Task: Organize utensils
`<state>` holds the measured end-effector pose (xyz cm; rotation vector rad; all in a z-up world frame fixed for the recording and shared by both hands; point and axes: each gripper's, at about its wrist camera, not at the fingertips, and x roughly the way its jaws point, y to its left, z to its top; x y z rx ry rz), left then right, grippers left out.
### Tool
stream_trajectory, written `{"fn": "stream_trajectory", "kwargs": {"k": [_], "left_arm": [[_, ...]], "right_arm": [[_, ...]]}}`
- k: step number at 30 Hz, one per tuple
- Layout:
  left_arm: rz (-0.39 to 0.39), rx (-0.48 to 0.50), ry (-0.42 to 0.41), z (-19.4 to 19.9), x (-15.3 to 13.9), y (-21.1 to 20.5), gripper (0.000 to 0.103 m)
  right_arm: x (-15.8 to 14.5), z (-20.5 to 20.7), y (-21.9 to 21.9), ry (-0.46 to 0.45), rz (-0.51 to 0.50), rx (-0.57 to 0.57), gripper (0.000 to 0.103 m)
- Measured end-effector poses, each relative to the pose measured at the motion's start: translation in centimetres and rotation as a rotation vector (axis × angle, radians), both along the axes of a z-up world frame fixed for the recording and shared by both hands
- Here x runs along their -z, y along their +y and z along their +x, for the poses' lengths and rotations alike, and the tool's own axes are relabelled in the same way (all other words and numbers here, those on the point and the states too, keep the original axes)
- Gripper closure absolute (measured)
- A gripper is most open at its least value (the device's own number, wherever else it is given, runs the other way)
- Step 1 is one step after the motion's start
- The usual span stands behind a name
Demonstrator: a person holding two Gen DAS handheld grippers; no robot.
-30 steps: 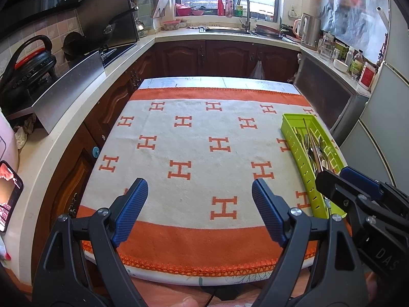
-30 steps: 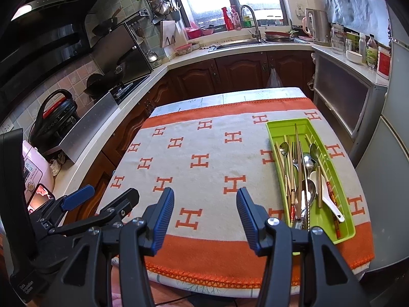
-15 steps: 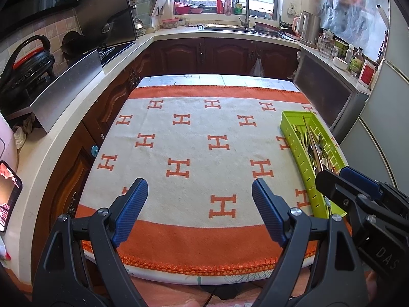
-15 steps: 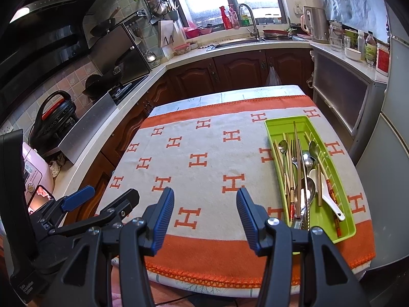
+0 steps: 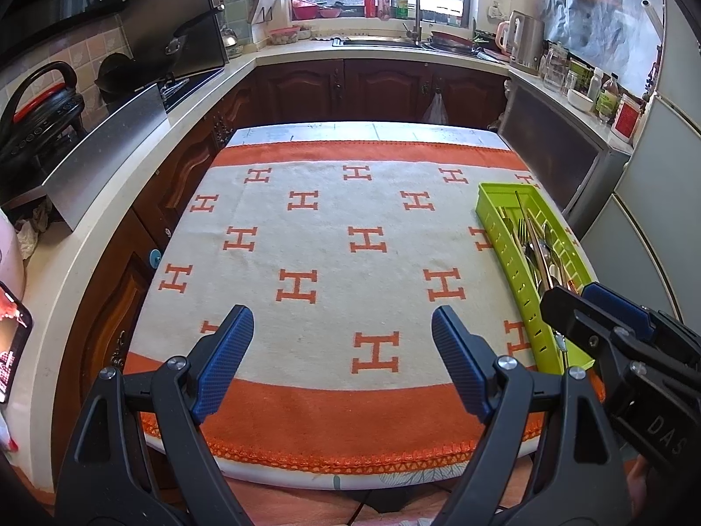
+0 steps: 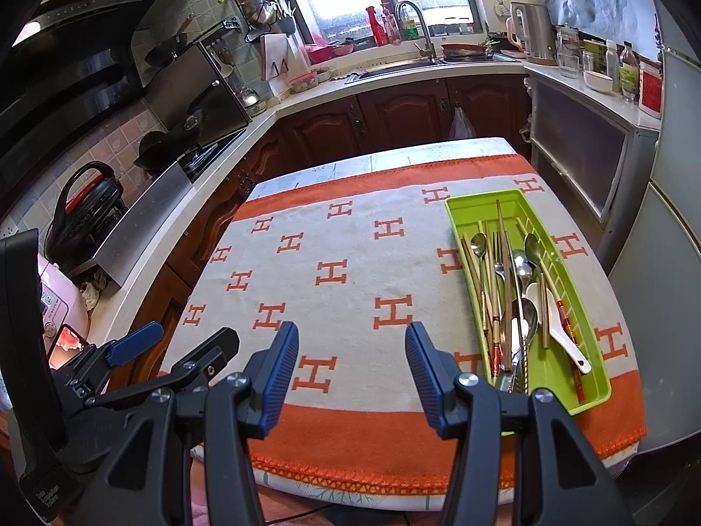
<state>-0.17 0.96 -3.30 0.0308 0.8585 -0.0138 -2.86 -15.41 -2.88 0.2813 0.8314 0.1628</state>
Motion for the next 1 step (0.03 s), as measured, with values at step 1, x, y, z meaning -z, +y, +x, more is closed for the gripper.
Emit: {"fn": "stream_trajectory", "kwargs": {"k": [1], "left_arm": [[0.0,0.002,0.002,0.11,0.04,0.0,0.021]], "right_arm": [[0.0,0.09,0.05,0.002,0.001,0.002,0.052]]}}
